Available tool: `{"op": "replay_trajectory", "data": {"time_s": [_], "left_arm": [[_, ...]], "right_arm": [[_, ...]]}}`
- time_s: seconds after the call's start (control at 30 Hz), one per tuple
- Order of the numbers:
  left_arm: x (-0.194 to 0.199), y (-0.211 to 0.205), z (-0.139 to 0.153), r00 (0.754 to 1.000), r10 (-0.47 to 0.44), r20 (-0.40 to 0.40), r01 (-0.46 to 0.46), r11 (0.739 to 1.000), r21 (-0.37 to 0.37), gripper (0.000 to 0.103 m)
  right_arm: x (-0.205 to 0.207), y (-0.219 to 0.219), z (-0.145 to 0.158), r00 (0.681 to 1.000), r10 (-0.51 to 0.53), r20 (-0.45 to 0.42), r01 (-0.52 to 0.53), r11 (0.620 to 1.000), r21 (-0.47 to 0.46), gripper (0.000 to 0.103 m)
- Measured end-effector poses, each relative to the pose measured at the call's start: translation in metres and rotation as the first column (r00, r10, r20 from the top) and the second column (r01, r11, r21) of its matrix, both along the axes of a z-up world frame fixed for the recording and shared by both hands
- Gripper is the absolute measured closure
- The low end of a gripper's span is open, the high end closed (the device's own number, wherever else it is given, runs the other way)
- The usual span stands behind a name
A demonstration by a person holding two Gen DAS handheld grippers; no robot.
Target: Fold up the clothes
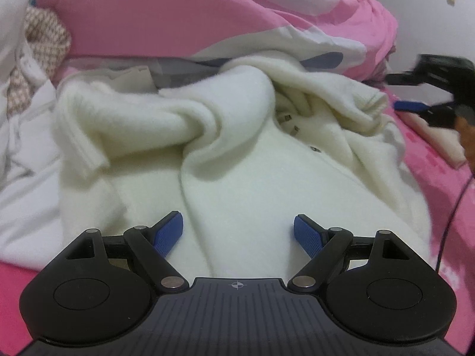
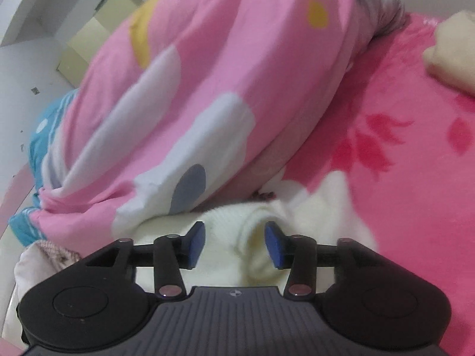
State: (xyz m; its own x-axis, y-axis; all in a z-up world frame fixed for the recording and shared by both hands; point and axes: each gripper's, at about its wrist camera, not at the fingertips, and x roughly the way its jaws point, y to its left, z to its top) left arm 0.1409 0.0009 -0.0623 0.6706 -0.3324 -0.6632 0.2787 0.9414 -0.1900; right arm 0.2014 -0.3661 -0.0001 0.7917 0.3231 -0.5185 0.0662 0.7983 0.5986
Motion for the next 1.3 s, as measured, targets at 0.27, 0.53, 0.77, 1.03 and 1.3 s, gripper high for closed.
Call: {"op": "replay_trajectory", "data": {"time_s": [0.27,0.53,0.77,1.03,1.3], "left_arm": [[-0.018,-0.002,-0.004,1.0,-0.031,-0.004,0.031,0.999,-0.017,0.023],[-0.034,0.0,-0.003,0.999,-0.035,-0.013,0.034,0.998,-0.046,0.04],[-0.044,0.001,-0.004,0.999,-0.034,-0.006,0.034,0.998,-0.061,0.053],[-0.074,0.004,-0.001,0.992,-0.129,0.016,0.13,0.987,-0.096,0.072],[-0.129,0.003,0.003,0.951,-0.311,0.004,0.309,0.943,-0.123,0.075]], "right_arm": [[-0.062,0.016,0.016,0.987,0.149,0.057,-0.147,0.989,-0.029,0.029],[-0.04,0.081,-0.023,0.942,0.333,-0.046,-0.336,0.938,-0.088,0.029],[-0.02,0.138,-0.056,0.867,0.476,-0.144,-0.493,0.861,-0.122,0.045],[-0.068,0.139,-0.044,0.824,0.558,-0.095,-0.566,0.818,-0.1,0.084],[-0.136,0.107,-0.032,0.809,0.584,-0.063,-0.58,0.811,0.079,0.085]]}}
